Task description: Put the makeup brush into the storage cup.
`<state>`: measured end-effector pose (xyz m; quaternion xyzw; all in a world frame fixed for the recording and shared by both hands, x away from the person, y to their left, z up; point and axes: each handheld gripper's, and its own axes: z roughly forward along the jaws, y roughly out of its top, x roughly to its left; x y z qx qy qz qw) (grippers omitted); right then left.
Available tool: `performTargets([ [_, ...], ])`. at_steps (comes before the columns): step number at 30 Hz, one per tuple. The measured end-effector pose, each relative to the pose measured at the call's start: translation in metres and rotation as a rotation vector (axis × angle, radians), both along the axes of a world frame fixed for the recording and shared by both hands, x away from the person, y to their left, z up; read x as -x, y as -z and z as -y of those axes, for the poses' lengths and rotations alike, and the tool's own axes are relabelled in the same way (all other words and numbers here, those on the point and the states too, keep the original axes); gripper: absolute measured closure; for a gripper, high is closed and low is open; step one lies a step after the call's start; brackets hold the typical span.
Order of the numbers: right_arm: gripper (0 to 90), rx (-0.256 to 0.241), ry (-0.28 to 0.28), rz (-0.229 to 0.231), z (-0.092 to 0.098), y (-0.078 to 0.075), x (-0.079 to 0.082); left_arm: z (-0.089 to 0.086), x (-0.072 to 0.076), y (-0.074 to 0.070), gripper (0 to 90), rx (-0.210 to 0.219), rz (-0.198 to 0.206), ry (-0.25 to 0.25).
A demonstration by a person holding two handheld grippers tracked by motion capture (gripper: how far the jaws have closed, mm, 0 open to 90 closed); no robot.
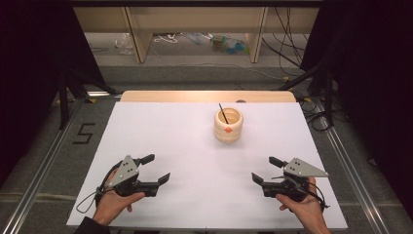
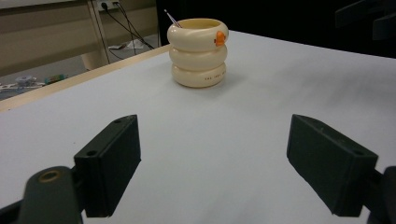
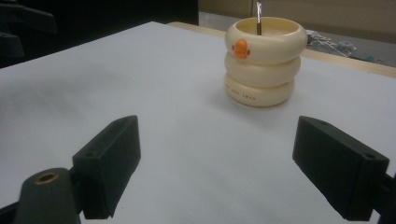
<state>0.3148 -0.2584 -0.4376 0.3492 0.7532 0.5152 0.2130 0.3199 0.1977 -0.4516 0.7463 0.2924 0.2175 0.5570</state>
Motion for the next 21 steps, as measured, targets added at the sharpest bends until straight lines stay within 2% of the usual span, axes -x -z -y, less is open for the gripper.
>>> performTargets([
  [9,15.9,-0.006,0.008,0.009,0.0006,0.0012,-0.0007,0.0006,0.0000,0.0004,16.8,0.004,-0.009,0.002],
  [21,16.0,0.000,0.001,0.007,0.0000,0.0017,-0.0008,0.0008,-0.0010,0.0005,16.8,0.002,0.001,0.008],
])
